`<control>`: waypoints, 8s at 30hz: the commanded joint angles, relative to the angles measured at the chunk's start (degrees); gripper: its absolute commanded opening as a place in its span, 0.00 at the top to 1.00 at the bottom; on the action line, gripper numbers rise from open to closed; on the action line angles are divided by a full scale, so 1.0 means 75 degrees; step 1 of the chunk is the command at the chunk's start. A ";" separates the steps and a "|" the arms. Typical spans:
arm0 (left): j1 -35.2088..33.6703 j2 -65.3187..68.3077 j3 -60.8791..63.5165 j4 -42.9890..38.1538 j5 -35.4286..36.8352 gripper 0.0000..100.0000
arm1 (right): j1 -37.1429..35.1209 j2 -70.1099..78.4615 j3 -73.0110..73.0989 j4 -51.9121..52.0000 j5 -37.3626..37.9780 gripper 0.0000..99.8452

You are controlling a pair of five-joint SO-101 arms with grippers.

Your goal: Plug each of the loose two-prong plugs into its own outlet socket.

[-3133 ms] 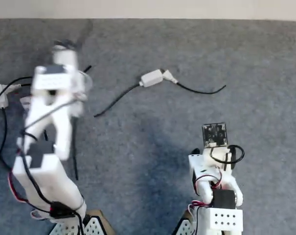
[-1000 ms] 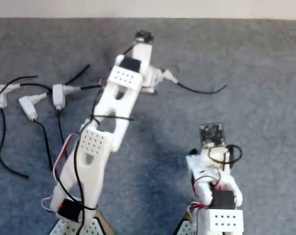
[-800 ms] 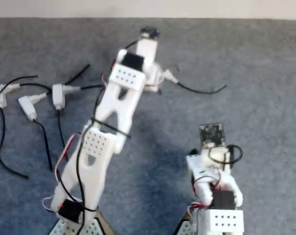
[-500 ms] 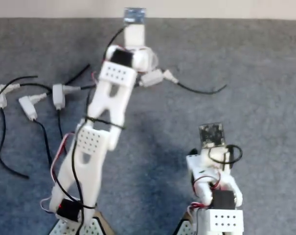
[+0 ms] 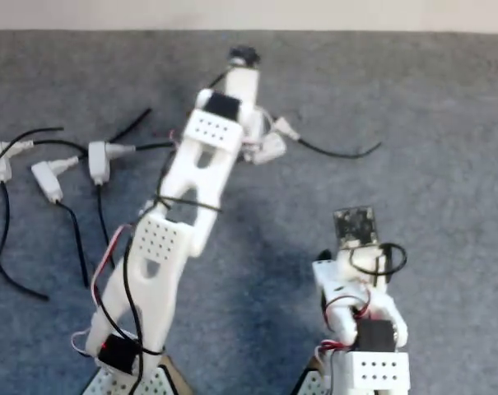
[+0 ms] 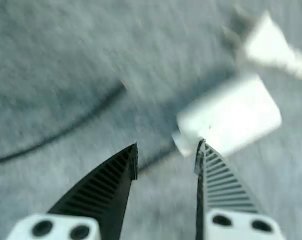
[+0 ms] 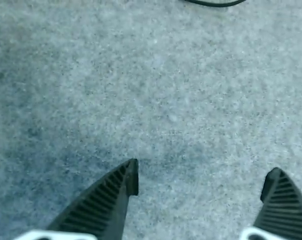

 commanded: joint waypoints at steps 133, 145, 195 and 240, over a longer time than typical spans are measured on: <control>-0.3991 -1.1329 1.6451 -0.5837 0.2930 0.80 | 0.0006 1.6662 -1.5713 0.1342 0.3716 0.63; -0.3921 -1.1552 1.6651 -0.5861 0.2930 0.80 | 0.0744 2.2136 -2.3672 0.4519 0.7478 0.70; -0.3944 -1.1552 1.7026 -0.6693 0.2930 0.80 | -0.1741 1.0368 -0.8457 0.3194 0.1711 0.99; -0.3663 -1.1552 1.7155 -0.6705 0.2930 0.80 | -0.3382 0.9629 -0.4519 -0.2069 -0.2590 0.86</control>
